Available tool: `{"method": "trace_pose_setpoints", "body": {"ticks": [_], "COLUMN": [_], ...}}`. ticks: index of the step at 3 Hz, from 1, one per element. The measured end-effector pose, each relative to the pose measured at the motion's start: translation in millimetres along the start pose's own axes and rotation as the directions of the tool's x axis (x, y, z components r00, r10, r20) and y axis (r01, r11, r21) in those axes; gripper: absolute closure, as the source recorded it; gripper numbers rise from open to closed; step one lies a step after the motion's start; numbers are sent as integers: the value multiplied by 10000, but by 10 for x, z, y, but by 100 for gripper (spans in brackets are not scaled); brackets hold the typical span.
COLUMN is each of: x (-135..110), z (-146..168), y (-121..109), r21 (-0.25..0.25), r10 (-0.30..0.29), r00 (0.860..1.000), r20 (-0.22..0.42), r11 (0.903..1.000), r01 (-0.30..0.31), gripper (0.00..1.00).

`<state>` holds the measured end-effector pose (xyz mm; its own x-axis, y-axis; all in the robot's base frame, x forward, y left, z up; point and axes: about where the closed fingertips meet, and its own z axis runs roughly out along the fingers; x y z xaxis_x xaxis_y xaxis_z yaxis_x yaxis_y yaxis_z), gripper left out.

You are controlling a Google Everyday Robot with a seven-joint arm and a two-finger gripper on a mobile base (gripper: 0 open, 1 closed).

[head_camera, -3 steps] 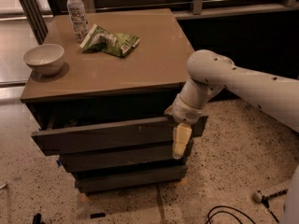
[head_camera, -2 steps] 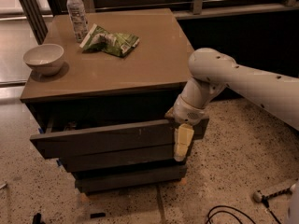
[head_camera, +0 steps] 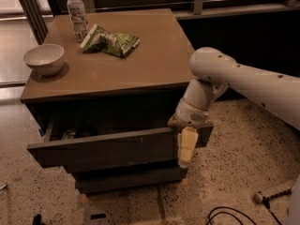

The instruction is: Open top drawer

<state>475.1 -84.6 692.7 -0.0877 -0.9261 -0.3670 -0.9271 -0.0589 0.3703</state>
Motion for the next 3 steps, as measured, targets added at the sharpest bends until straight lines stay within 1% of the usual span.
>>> {"method": "trace_pose_setpoints", "body": {"ticks": [1, 2, 3], "x": [25, -2, -3], "z": [-26, -29, -28], "y": [165, 254, 258], "r21": [-596, -987, -1005], "r10": [330, 373, 374], "r00": [9993, 9991, 9991], "r20": [-177, -216, -217], "r11": [9976, 9943, 9942], "r01": [-340, -392, -394], "gripper": [0, 0, 0]}}
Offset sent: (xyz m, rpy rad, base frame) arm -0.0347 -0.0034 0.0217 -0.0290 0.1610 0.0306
